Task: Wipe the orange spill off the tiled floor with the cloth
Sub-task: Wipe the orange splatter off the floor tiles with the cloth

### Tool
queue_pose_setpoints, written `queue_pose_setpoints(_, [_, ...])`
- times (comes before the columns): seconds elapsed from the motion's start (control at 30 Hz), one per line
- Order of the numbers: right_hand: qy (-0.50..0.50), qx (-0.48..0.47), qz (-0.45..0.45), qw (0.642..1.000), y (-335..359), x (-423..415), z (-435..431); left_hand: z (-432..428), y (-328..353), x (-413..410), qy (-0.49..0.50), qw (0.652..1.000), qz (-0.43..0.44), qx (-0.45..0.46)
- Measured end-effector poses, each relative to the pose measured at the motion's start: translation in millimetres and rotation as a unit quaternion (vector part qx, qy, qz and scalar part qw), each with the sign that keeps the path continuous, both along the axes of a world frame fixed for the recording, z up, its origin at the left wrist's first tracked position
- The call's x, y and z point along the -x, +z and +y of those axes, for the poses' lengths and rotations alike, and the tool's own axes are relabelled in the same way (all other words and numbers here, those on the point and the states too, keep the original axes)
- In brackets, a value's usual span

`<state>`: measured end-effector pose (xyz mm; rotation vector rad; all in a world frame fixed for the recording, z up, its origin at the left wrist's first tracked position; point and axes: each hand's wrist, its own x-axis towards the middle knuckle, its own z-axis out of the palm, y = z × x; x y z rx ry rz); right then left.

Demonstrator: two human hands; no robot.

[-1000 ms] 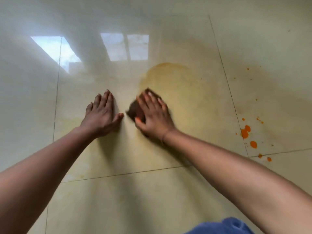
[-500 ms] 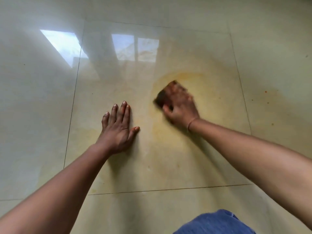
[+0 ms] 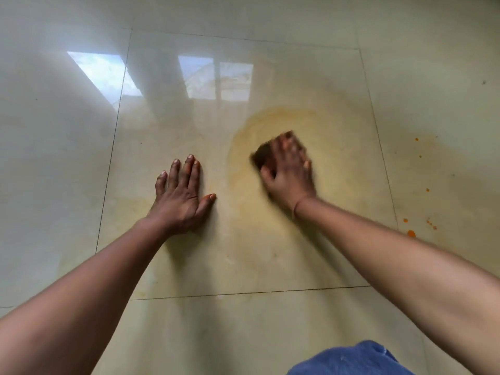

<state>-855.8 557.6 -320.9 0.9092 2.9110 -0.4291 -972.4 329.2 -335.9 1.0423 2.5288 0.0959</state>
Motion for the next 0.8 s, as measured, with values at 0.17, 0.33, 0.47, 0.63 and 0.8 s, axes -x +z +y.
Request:
queue_pose_setpoints(0.17, [-0.003,-0.007,0.0,1.0,-2,-16,31,26,8,-11,0.045,0.998,0.039,-0.014])
queue_pose_setpoints(0.33, [-0.062,-0.039,0.015,0.997,-10,8,51,63,2,-3,0.08,0.993,0.064,-0.06])
queue_pose_setpoints(0.47, [-0.086,-0.037,0.007,0.996,-8,43,87,61,-3,-5,0.082,0.991,0.09,-0.056])
queue_pose_setpoints(0.63, [-0.088,-0.015,0.015,0.996,-4,129,74,62,-7,-2,0.084,0.991,0.09,-0.06])
queue_pose_setpoints(0.8, [0.109,-0.025,-0.007,0.994,-4,32,29,62,-4,-3,0.089,0.99,0.079,-0.071])
